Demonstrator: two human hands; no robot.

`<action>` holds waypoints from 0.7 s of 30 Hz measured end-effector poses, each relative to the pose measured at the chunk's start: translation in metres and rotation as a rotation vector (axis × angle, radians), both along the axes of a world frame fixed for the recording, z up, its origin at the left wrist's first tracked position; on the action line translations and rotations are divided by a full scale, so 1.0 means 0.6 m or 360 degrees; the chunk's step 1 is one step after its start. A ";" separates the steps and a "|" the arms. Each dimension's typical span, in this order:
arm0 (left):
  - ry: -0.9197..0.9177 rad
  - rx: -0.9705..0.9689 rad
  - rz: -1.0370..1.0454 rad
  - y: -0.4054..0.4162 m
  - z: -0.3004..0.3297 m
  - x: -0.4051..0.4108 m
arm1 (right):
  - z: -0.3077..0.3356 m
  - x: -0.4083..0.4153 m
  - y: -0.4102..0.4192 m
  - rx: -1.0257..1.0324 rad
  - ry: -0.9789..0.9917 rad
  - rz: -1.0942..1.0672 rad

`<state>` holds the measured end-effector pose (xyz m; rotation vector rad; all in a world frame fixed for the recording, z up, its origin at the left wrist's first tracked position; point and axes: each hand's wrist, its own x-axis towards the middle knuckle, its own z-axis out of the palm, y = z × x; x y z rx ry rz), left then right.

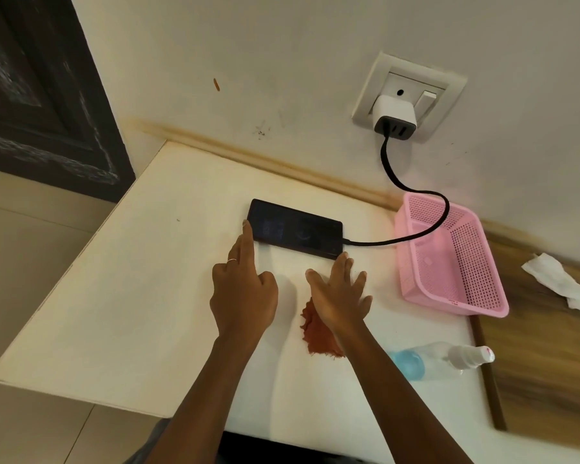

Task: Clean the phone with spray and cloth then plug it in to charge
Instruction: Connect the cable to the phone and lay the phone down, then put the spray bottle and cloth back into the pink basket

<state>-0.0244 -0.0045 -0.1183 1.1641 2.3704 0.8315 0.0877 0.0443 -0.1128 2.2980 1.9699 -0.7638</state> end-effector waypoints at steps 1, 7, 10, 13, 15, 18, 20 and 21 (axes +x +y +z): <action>0.0014 0.0000 0.0004 0.000 -0.002 0.000 | 0.000 0.000 0.000 0.0007 -0.0005 -0.0018; 0.0066 0.0053 -0.0009 -0.001 -0.009 0.003 | -0.001 -0.002 0.001 0.0073 0.0010 -0.0074; -0.0005 0.0140 0.0038 -0.006 -0.012 0.004 | 0.010 0.009 -0.005 0.0161 0.0252 -0.0141; -0.0169 0.0308 0.0174 -0.015 -0.012 0.012 | 0.046 0.028 -0.046 0.0317 0.0617 -0.0235; -0.0135 0.0412 0.0156 -0.026 -0.010 0.029 | 0.068 0.047 -0.090 0.0359 0.0777 -0.0208; -0.0123 0.0443 -0.0030 -0.048 -0.004 0.068 | 0.090 0.082 -0.158 0.0269 0.1014 -0.0312; -0.0142 0.0432 -0.0138 -0.063 -0.009 0.092 | 0.088 0.112 -0.193 0.0324 0.0992 -0.0276; -0.0113 0.0428 -0.0179 -0.069 -0.014 0.101 | 0.084 0.128 -0.205 0.0327 0.0997 -0.0320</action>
